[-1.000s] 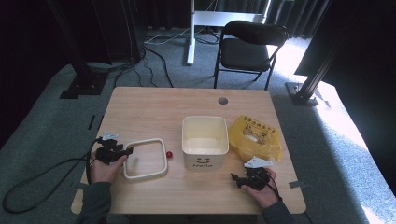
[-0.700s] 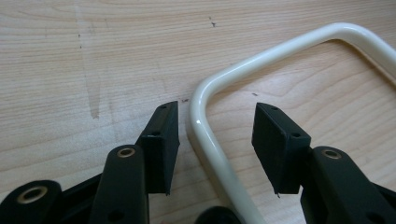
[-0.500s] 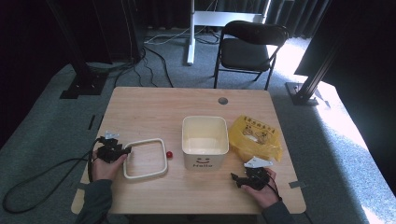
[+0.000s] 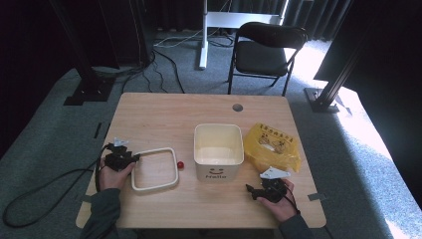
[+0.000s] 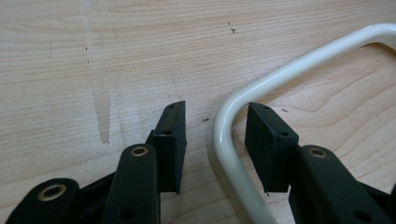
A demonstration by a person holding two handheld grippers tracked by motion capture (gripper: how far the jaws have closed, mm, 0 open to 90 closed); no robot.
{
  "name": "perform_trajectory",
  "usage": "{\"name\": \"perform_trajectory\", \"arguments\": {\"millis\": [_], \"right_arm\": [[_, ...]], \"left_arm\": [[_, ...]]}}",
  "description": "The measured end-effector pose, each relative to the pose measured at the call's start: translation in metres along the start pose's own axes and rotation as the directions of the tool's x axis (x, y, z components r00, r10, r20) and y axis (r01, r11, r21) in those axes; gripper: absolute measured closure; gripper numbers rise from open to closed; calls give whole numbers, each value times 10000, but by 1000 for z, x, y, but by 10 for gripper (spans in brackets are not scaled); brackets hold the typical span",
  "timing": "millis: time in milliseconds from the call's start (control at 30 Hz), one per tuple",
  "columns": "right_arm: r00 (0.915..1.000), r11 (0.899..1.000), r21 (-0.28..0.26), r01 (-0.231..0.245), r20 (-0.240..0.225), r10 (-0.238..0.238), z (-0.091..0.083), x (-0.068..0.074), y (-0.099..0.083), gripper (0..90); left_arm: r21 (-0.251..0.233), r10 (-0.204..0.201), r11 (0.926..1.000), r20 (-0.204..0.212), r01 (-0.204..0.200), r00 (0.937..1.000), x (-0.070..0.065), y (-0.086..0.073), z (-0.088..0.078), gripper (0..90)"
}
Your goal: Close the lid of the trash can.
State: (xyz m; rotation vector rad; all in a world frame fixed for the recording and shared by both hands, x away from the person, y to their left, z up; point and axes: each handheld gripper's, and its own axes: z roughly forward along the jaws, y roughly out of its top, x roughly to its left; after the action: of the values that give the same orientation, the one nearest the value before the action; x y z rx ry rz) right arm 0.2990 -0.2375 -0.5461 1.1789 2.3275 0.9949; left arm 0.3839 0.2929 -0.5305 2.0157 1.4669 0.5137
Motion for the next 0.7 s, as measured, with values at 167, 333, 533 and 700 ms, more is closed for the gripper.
{"name": "perform_trajectory", "arguments": {"millis": [167,333,533,700], "right_arm": [[10000,10000,-3,4,3,-4,0,0,0,259],[10000,10000,2,-8,1,8,0,0,0,259],[10000,10000,-7,12,0,-12,0,0,0,259],[10000,10000,-9,13,-4,-13,0,0,0,259]], "left_arm": [[31,370,9993,-91,-369,9993,-2,2,2,588],[72,536,9985,-41,-535,9986,-3,1,1,611],[121,630,9979,75,-631,9980,-4,3,1,670],[194,663,9976,163,-667,9977,-2,5,2,666]]}}
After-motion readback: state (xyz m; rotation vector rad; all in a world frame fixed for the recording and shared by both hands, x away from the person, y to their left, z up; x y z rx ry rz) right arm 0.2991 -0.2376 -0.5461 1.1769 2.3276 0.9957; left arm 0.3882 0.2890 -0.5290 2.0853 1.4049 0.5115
